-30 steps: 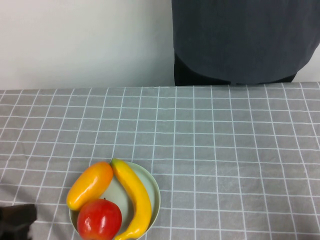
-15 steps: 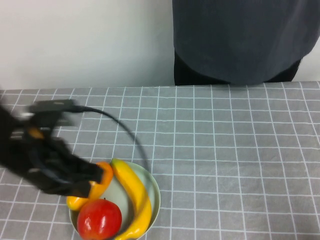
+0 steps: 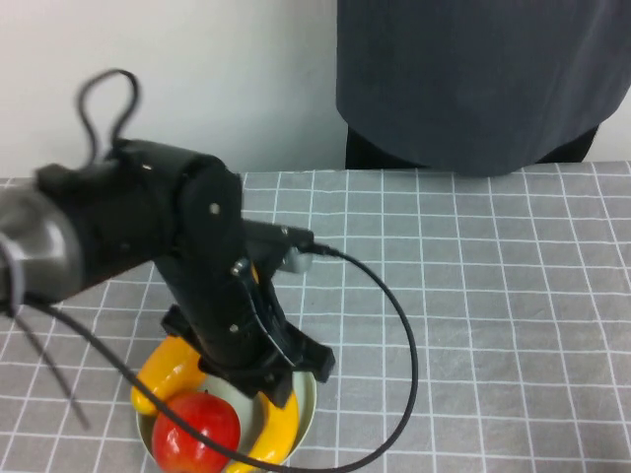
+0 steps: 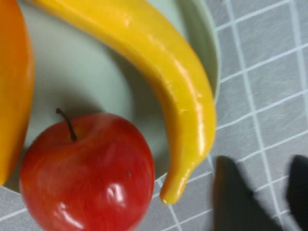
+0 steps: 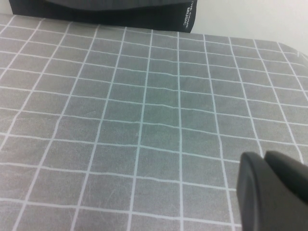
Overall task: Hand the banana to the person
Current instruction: Pick up the banana
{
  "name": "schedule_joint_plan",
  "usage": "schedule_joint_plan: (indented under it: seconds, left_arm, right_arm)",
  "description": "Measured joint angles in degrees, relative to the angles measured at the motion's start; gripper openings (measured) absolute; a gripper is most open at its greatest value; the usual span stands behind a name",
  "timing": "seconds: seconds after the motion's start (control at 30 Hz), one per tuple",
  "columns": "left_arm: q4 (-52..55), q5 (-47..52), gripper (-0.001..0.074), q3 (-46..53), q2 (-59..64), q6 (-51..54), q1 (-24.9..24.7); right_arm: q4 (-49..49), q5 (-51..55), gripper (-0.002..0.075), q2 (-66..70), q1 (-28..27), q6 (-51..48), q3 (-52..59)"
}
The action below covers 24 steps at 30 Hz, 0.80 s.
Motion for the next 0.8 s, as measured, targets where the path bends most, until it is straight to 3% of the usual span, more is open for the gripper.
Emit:
schedule_joint_plan:
  seconds: [0.1,0.23,0.47,0.8]
  left_arm:
    - [-0.1,0.0,0.0378,0.0,2.7,-0.6,0.0]
    - [-0.2,-1.8,0.0491,0.0,5.3,-7.1,0.0]
    - [5.1,-7.1,0.0514,-1.3,9.7,-19.9,0.0]
    - [7.5,-8.2,0.0515,-3.0,14.7,-24.2,0.7]
  right_arm:
    - [0.0,0.0,-0.0011,0.0,0.0,0.0,0.0]
    - [0.0,0.0,-0.0011,0.0,0.0,0.0,0.0]
    - [0.0,0.0,-0.0011,0.0,0.0,0.0,0.0]
    - [0.0,0.0,-0.0011,0.0,0.0,0.0,0.0]
